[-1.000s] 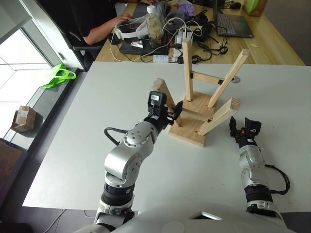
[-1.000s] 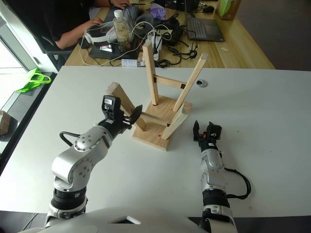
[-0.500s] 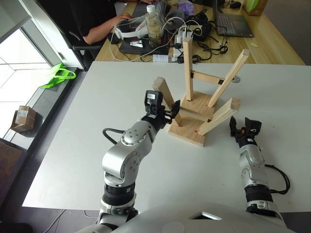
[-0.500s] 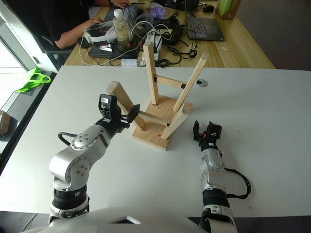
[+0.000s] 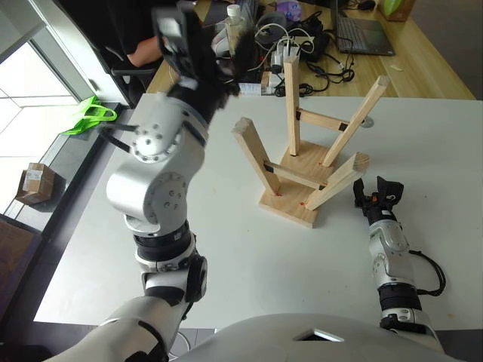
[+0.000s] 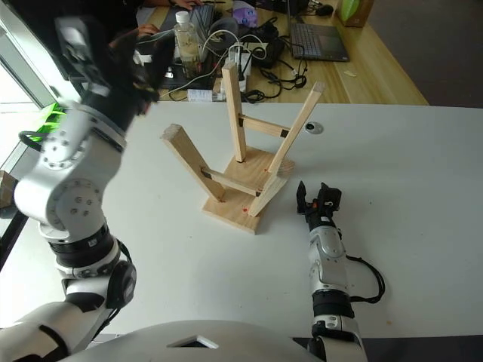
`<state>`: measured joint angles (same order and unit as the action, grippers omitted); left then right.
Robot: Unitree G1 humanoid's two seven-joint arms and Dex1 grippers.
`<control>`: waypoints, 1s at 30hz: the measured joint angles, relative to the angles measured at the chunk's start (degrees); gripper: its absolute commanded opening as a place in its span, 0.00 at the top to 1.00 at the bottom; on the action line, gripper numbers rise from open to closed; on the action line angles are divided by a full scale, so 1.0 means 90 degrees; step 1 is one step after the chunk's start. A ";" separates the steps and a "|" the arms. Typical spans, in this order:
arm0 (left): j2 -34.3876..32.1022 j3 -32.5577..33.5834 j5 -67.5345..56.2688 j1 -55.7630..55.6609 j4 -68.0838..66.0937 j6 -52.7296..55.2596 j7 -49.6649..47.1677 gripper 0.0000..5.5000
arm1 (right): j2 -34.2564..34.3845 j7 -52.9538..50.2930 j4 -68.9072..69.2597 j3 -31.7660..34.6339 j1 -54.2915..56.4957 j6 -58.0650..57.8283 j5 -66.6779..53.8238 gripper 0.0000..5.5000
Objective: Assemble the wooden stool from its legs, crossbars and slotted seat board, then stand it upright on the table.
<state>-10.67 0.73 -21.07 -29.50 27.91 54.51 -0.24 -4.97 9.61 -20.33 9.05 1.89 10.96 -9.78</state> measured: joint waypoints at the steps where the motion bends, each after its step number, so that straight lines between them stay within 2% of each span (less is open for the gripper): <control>1: -0.0234 -0.0286 0.0143 0.0018 0.0005 0.0048 0.0023 0.41 | -0.0003 0.0003 0.0012 -0.0008 0.0000 -0.0004 0.0001 0.43; 4: -0.0240 -0.0605 0.0266 0.0131 0.0197 0.0075 0.0044 0.41 | -0.0016 0.0012 0.0047 -0.0025 -0.0019 -0.0006 0.0004 0.43; 6: -0.0049 -0.0453 0.0252 0.0100 0.0212 0.0085 0.0025 0.41 | -0.0017 0.0011 0.0049 -0.0032 -0.0030 -0.0016 0.0006 0.43; 11: 0.0698 0.0958 -0.0491 -0.0358 0.0380 -0.0244 -0.0209 0.41 | -0.0118 0.0106 0.0593 0.0018 -0.0012 -0.0134 -0.0076 0.43; 13: 0.0702 0.1545 -0.0701 -0.0688 0.0669 -0.0514 -0.0352 0.41 | -0.0273 0.0251 0.1498 0.0152 0.0195 -0.0518 -0.0605 0.43; 16: 0.0489 0.1938 -0.0395 -0.0135 0.0467 -0.0618 -0.0599 0.41 | -0.0529 0.0392 0.3211 0.0272 0.1145 -0.1619 -0.2160 0.43; 18: 0.0426 0.1857 -0.0011 0.0687 0.0107 -0.0595 -0.0712 0.41 | -0.0810 0.0394 0.4345 0.0272 0.2075 -0.2445 -0.3265 0.43; 20: 0.0469 0.1444 0.0297 0.1498 -0.0177 -0.0629 -0.0725 0.41 | -0.1088 0.0415 0.5093 0.0244 0.2681 -0.3151 -0.4084 0.43; 24: 0.0628 0.1145 0.0505 0.2095 -0.0283 -0.0774 -0.0713 0.41 | -0.1582 0.0481 0.5629 0.0310 0.2717 -0.4054 -0.5191 0.43; 27: 0.0694 0.1150 0.0549 0.2305 -0.0320 -0.0880 -0.0712 0.41 | -0.2023 0.0389 0.5653 0.0802 0.3249 -0.4380 -0.6275 0.43; 30: 0.0709 0.1136 0.0596 0.2308 -0.0322 -0.0925 -0.0711 0.41 | -0.2125 0.0104 0.5543 0.1128 0.3835 -0.4418 -0.7254 0.43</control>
<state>-4.29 10.95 -15.71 -8.74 25.01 46.18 -6.64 -24.10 10.55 29.55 19.20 36.40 -28.80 -75.07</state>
